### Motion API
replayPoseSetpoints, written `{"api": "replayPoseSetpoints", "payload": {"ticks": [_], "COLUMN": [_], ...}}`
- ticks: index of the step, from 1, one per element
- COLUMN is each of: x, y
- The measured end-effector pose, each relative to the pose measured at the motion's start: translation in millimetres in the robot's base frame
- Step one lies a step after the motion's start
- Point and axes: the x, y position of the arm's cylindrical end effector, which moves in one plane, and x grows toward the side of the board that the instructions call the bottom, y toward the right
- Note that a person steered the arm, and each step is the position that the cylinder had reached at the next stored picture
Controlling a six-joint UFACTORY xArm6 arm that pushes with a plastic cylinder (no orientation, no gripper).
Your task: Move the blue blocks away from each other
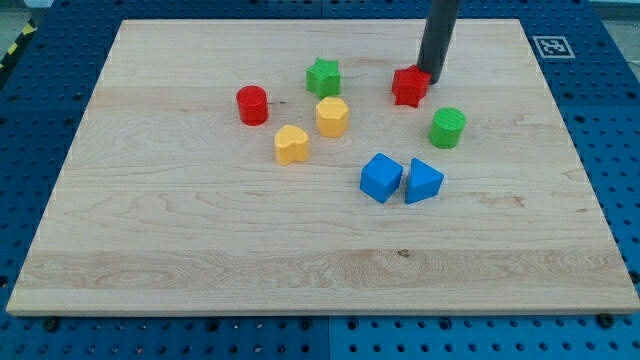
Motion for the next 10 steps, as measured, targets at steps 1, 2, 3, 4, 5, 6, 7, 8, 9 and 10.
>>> {"api": "replayPoseSetpoints", "payload": {"ticks": [1, 2, 3, 4, 5, 6, 7, 8, 9, 10], "x": [7, -3, -7, 11, 54, 102, 119, 121, 125, 124], "y": [-4, 7, 43, 61, 64, 64, 61, 61, 57, 31]}}
